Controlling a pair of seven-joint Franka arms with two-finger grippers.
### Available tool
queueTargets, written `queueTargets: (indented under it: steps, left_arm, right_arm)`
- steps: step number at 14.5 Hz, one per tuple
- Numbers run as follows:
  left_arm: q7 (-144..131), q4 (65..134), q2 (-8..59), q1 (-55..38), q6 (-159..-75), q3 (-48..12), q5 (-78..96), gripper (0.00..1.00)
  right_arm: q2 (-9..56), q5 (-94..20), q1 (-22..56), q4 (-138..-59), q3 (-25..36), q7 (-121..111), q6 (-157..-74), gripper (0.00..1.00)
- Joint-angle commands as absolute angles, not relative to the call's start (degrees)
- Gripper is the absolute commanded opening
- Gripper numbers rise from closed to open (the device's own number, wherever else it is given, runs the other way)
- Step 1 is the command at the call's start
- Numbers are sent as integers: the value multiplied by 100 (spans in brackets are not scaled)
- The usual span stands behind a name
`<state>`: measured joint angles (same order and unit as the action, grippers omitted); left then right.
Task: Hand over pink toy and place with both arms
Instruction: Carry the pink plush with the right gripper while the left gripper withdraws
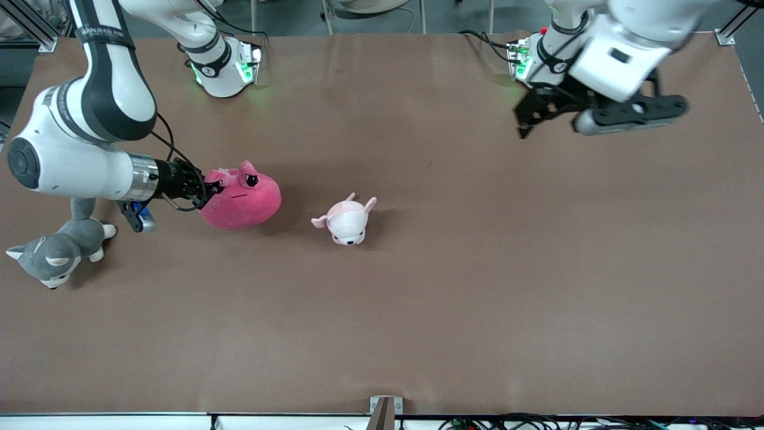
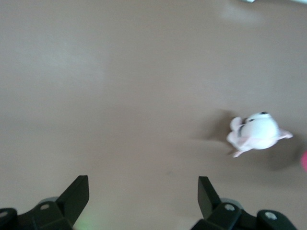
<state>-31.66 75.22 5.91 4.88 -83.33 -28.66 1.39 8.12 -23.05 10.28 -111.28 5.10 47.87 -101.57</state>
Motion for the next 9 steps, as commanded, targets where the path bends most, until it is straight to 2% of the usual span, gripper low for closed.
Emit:
queueTargets:
  steps: [1,4,7,8,9]
  left_arm:
    - [-2332,7664,396,1140,-8043,-2918,105,100]
    - [-1356,7883,291,1861,-7919,-2918,141,100]
    - [-1074,8243,115,2196,-7980,-2918,132,100]
    - [-846,8349,36,2319,-8041,-2918,141,100]
    - [-652,8463,-52,2425,-8094,-2918,149,100]
  right_arm:
    - [580,-2268,774,-11776,413,4352,-10458,1]
    - [598,-2268,624,-12259,413,3956,-10932,2]
    - [650,-2276,536,-12507,413,3640,-11285,5]
    - [685,-2276,458,-12481,413,3517,-11285,31]
    - [720,-2276,370,-12446,413,3411,-11294,70]
